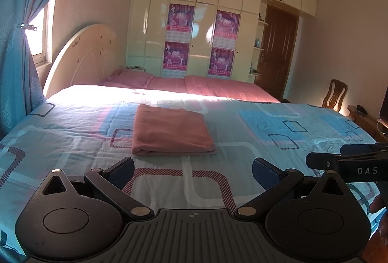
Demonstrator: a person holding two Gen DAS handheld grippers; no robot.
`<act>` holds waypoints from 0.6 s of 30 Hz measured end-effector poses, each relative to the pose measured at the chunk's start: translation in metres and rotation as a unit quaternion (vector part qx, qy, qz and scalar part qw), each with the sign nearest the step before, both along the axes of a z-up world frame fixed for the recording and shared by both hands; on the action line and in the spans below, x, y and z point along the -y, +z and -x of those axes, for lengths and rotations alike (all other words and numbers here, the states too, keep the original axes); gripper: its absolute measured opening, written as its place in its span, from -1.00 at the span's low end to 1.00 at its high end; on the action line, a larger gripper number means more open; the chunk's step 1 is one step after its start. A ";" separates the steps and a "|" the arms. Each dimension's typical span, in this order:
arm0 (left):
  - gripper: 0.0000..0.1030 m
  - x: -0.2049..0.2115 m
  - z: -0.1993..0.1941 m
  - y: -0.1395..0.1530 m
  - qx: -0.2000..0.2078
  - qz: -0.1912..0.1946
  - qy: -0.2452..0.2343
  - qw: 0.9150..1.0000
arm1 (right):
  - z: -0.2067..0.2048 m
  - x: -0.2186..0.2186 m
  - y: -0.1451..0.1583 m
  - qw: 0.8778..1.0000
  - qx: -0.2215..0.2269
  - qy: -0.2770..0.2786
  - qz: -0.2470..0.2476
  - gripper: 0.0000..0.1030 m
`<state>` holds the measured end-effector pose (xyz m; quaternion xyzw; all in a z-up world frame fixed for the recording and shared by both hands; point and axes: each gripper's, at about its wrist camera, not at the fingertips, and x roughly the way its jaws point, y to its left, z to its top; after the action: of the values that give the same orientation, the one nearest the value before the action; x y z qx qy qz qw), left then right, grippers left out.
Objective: Fold small clothes
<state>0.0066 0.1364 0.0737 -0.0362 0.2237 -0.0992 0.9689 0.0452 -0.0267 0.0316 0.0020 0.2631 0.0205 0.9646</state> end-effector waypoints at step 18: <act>0.98 -0.001 0.002 0.000 0.005 0.001 0.002 1.000 | 0.001 -0.001 -0.001 1.000 0.000 0.006 0.002 0.95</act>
<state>0.0045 0.1374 0.0738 -0.0369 0.2189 -0.0971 0.9702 0.0446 -0.0252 0.0308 -0.0013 0.2630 0.0254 0.9645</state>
